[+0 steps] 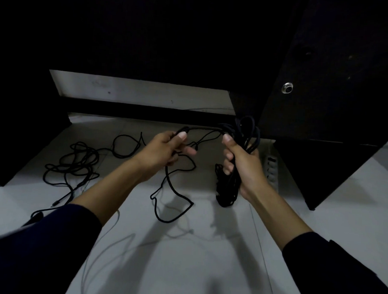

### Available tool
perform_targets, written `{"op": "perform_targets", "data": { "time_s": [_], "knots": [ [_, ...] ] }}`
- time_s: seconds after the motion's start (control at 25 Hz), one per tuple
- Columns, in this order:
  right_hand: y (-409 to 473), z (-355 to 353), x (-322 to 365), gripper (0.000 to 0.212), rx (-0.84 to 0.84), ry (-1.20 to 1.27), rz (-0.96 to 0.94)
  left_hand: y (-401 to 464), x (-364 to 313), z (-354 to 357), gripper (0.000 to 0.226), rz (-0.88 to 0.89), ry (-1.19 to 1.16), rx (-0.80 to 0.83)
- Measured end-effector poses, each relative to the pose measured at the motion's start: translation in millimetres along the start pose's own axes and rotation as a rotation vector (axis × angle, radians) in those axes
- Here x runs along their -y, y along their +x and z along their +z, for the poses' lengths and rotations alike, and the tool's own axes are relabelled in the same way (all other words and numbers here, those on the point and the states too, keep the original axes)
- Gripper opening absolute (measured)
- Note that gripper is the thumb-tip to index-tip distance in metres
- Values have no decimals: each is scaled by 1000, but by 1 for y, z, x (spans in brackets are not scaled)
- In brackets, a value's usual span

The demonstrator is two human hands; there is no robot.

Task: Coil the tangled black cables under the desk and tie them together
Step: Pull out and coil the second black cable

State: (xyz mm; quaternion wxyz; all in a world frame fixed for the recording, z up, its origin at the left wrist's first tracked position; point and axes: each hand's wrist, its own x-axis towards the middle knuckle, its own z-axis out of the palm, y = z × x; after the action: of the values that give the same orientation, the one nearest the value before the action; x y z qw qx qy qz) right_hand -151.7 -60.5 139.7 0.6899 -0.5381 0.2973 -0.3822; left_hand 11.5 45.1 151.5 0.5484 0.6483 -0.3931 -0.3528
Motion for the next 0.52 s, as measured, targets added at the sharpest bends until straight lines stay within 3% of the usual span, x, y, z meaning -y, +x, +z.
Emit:
{"op": "perform_targets", "data": {
  "time_s": [0.36,0.52],
  "knots": [
    [9,2,-11,15,-172,-66,20,-4,-11,5,28,18,-329,-57],
    [12,9,-7,12,-266,108,123,-8,-12,14,31,105,-206,-72]
  ]
}}
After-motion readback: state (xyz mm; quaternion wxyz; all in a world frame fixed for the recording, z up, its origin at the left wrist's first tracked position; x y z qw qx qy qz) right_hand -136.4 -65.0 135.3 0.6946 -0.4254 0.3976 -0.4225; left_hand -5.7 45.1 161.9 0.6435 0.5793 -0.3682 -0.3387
